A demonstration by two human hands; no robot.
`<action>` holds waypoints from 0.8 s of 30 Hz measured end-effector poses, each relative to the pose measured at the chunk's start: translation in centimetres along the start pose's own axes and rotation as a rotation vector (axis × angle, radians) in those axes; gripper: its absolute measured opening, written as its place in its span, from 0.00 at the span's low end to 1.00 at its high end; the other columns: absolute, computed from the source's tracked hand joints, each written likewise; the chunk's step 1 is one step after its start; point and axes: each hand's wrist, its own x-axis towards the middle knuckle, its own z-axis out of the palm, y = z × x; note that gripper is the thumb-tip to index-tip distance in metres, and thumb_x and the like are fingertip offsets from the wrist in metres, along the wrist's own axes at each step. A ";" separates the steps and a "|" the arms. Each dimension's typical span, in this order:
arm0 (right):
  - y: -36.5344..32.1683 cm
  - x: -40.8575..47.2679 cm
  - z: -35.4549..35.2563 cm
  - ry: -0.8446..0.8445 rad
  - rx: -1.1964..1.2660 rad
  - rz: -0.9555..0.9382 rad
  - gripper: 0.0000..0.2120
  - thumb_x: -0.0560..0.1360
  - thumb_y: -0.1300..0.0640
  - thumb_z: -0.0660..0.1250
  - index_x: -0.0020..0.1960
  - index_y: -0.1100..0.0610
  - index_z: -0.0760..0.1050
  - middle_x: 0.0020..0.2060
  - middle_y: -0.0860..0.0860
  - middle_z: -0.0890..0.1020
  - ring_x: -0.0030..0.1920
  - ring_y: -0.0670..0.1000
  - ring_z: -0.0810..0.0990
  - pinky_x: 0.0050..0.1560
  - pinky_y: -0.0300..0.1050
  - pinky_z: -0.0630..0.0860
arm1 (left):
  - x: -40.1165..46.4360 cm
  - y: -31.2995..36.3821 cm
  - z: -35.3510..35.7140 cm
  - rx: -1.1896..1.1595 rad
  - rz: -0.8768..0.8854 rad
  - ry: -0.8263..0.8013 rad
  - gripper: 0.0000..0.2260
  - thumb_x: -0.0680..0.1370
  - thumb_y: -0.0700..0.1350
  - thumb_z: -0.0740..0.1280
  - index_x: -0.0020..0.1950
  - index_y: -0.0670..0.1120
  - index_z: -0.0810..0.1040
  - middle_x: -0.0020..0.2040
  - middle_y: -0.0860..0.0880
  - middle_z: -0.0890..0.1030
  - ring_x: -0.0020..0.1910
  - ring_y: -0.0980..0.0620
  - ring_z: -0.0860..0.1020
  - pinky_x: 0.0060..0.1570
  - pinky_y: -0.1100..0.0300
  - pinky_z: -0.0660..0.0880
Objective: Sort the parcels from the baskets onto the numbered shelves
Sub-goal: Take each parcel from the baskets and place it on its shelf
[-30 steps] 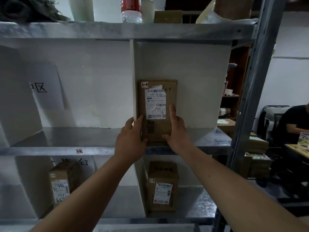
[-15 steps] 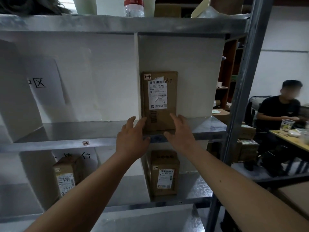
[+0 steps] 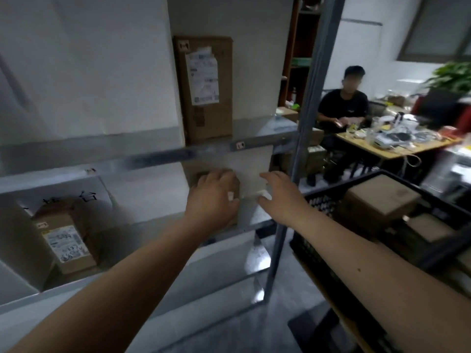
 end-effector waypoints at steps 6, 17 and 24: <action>5.6 -9.4 -2.3 0.041 -0.069 0.270 0.27 0.79 0.55 0.72 0.76 0.56 0.71 0.72 0.55 0.72 0.71 0.56 0.72 0.69 0.42 0.67 | -2.2 6.4 4.5 -0.119 0.183 -0.181 0.31 0.77 0.57 0.71 0.79 0.55 0.68 0.75 0.48 0.72 0.71 0.43 0.72 0.68 0.45 0.74; 16.3 -23.9 -8.7 0.243 -0.072 0.615 0.23 0.81 0.50 0.70 0.75 0.50 0.73 0.74 0.48 0.70 0.73 0.51 0.70 0.68 0.41 0.67 | -4.0 22.5 11.1 -0.158 0.543 -0.366 0.30 0.79 0.58 0.69 0.80 0.55 0.67 0.74 0.51 0.70 0.71 0.46 0.71 0.65 0.46 0.76; 23.9 -28.5 -11.4 0.305 -0.004 0.779 0.26 0.81 0.52 0.70 0.77 0.49 0.70 0.76 0.49 0.69 0.73 0.51 0.70 0.63 0.38 0.65 | -3.5 31.9 15.7 -0.146 0.689 -0.466 0.30 0.80 0.59 0.68 0.80 0.56 0.66 0.76 0.51 0.69 0.73 0.44 0.69 0.67 0.44 0.74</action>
